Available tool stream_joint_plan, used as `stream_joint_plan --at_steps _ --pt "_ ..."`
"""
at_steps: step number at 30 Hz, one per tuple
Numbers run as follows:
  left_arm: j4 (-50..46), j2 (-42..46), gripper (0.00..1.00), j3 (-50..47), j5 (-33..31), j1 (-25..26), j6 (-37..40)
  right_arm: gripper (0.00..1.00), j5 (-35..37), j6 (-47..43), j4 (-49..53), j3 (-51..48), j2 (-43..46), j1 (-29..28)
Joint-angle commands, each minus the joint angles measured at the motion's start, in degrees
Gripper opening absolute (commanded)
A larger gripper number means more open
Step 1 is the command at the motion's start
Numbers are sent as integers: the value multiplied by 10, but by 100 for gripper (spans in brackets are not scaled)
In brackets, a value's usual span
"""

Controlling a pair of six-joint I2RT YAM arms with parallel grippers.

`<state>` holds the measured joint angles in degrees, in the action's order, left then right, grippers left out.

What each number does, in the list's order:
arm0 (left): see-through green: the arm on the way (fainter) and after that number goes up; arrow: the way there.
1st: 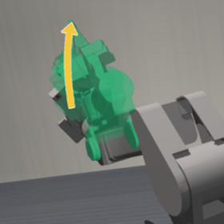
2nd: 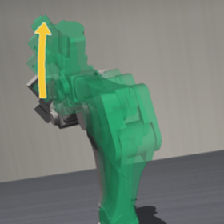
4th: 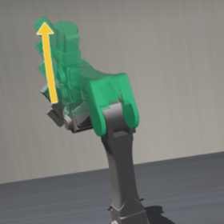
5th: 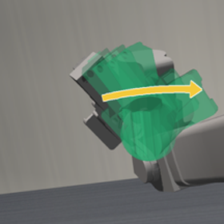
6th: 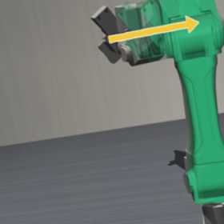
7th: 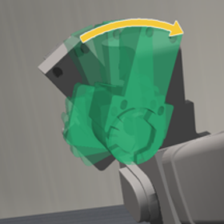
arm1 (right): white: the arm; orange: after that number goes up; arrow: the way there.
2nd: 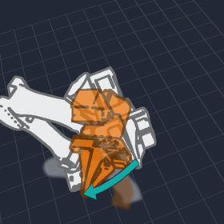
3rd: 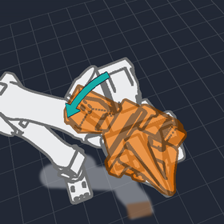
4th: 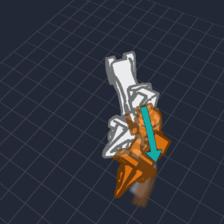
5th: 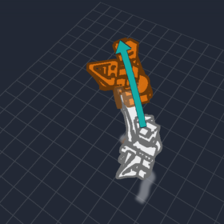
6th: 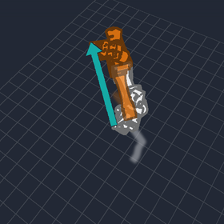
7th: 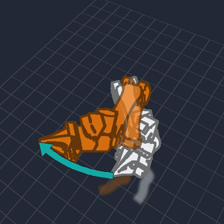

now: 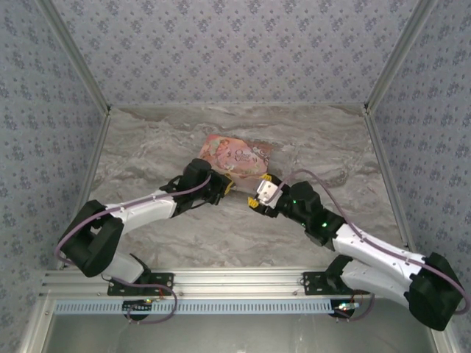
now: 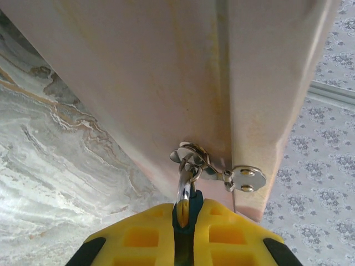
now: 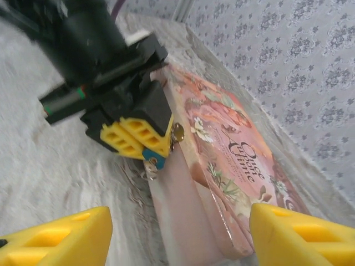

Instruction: Unlock a padlock with a key

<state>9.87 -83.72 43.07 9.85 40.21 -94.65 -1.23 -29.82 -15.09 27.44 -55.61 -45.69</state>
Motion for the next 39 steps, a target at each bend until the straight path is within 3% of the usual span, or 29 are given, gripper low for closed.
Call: stream_joint_plan --at_steps 1,19,39 --pt "1 15 0 32 18 3 -22 67 80 -112 -25 20 -38 -30" --pt "4 2 0 33 36 3 -48 34 113 -120 -160 76 -247 -54" --pt "10 1 0 30 41 4 -51 0 131 -66 -173 73 -280 -48"
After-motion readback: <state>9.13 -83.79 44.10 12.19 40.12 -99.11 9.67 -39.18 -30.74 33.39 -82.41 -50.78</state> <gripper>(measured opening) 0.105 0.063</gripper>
